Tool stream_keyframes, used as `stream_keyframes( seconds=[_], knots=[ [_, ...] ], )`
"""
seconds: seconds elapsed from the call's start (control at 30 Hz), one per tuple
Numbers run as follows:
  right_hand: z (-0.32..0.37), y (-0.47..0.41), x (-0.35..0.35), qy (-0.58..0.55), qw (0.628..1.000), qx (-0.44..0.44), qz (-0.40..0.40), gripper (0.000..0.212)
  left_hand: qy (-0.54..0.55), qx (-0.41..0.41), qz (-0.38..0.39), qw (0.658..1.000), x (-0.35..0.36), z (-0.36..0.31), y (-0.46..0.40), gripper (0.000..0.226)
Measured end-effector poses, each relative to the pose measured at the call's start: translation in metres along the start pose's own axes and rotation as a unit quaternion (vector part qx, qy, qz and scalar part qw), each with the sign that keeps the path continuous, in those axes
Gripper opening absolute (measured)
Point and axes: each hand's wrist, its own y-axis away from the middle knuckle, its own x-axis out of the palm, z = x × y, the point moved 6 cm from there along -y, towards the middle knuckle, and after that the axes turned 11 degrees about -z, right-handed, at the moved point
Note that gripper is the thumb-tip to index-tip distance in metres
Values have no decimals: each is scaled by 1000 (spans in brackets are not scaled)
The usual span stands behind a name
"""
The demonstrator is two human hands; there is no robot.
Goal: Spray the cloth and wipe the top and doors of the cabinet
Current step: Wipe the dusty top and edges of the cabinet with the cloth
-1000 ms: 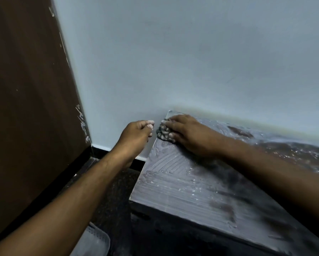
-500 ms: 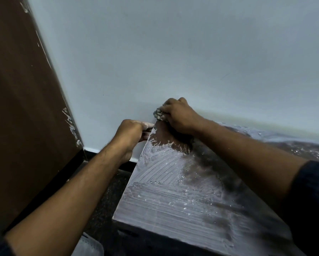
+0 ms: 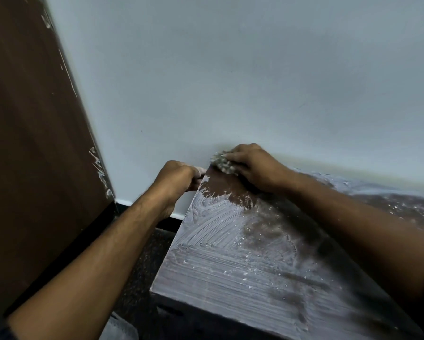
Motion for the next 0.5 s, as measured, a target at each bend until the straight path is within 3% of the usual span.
stream_keyframes(
  seconds=[0.1, 0.3, 0.43, 0.5],
  knots=[
    [-6, -9, 2, 49, 996, 70, -10, 31, 22, -2, 16, 1000, 0, 4, 5, 22],
    [23, 10, 8, -20, 999, -39, 24, 35, 25, -9, 35, 999, -1, 6, 4, 23],
    [8, -1, 5, 34, 998, 44, -6, 36, 16, 0, 16, 1000, -2, 1, 2, 22],
    [27, -4, 15, 11, 1000, 27, -7, 32, 8, 0, 13, 1000, -2, 1, 1, 19]
  ],
)
